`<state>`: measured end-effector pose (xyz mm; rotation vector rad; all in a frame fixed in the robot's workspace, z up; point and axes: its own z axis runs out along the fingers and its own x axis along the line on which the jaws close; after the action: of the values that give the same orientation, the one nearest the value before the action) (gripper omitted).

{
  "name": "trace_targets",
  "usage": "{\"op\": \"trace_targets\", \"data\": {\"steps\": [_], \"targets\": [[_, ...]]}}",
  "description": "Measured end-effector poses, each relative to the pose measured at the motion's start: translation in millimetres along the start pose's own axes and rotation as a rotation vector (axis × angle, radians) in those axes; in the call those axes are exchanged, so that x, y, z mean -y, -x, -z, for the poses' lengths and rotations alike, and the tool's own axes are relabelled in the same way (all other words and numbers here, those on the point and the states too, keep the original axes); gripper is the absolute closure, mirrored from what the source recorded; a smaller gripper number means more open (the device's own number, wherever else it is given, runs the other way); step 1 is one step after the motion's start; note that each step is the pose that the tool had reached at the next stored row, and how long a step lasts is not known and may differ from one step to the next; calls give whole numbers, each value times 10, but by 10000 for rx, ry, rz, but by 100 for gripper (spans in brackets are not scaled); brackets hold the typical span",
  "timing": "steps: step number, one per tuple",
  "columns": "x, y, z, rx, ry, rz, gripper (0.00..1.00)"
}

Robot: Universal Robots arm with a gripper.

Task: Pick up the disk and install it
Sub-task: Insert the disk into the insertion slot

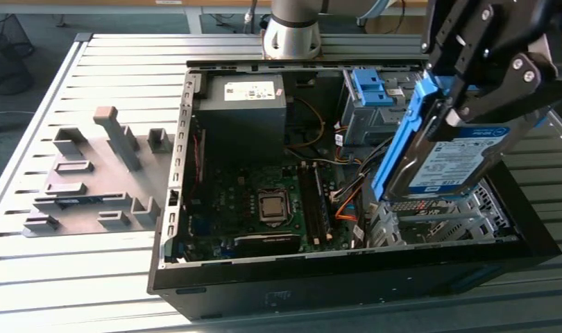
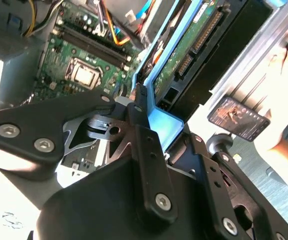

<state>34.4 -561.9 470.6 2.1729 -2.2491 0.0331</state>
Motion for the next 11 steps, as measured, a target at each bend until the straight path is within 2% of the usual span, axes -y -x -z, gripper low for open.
{"op": "trace_targets", "data": {"steps": [3,11], "targets": [[85,4,-56,0,4,0,64],[205,11,-148,0,4,0,64]]}}
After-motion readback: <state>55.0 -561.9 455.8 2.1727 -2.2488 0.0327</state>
